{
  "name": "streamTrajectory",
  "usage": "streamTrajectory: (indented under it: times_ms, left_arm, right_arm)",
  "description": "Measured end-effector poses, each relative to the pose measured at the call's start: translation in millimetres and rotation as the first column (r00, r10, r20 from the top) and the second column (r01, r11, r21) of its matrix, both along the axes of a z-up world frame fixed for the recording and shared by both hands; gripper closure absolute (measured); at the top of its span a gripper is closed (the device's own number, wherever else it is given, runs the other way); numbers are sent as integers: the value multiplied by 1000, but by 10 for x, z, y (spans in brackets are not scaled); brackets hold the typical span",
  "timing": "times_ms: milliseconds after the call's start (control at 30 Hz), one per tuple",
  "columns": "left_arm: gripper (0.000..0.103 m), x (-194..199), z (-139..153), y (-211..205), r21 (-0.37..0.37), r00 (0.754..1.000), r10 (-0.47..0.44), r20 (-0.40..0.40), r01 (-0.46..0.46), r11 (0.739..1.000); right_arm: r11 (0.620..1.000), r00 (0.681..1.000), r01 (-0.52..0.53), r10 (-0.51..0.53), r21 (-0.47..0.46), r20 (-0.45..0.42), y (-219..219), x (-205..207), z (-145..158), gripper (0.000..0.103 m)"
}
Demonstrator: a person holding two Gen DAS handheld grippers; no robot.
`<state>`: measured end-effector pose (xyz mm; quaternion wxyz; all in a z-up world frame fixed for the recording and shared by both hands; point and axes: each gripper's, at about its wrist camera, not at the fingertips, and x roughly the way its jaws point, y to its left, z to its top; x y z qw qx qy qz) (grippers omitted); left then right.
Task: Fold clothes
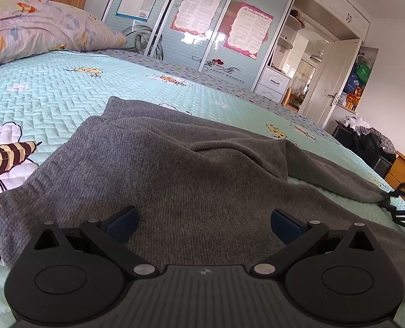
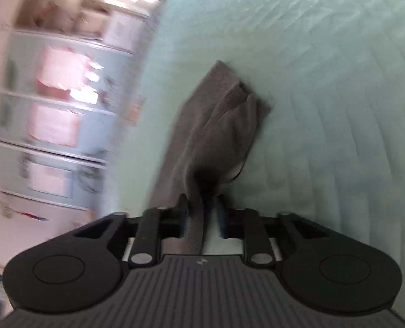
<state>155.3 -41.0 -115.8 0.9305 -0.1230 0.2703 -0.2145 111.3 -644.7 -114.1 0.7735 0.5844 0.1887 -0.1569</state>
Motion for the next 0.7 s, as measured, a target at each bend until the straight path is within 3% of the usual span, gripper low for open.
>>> streamTrajectory:
  times_ms: [33, 67, 233, 333, 467, 533, 567, 600, 700]
  left_arm:
    - [1, 6, -2, 6, -2, 1000, 0, 0, 0, 1000]
    - [1, 12, -5, 13, -4, 1000, 0, 0, 0, 1000]
    - [1, 18, -10, 19, -10, 1000, 0, 1, 0, 1000]
    - [1, 18, -12, 31, -16, 1000, -1, 2, 1, 1000]
    - [1, 21, -13, 50, -27, 1000, -1, 2, 1, 1000]
    - [1, 28, -16, 63, -33, 1000, -2, 2, 2, 999]
    - [1, 15, -15, 67, -39, 1000, -2, 2, 2, 999]
    - [1, -1, -14, 70, -44, 1000, -2, 2, 2, 999]
    - [1, -6, -20, 82, -57, 1000, -3, 0, 3, 998]
  right_arm:
    - [1000, 1000, 15, -16, 17, 27, 72, -71, -15, 54]
    - [999, 999, 23, -25, 31, 48, 159, -124, -29, 49]
    - [983, 982, -163, 153, 86, 113, 902, 161, -34, 48]
    - [937, 939, -324, 304, 127, 159, 1400, 582, -31, 48]
    - [888, 894, -434, 404, 154, 192, 1828, 990, 42, 49]
    - [883, 900, -434, 416, 178, 130, 1909, 1069, -16, 54]
    - [887, 908, -418, 410, 193, 81, 1915, 1078, -60, 74]
    - [892, 916, -401, 398, 209, 60, 1885, 1046, -105, 82]
    - [902, 929, -371, 361, 220, 86, 1861, 806, -57, 79]
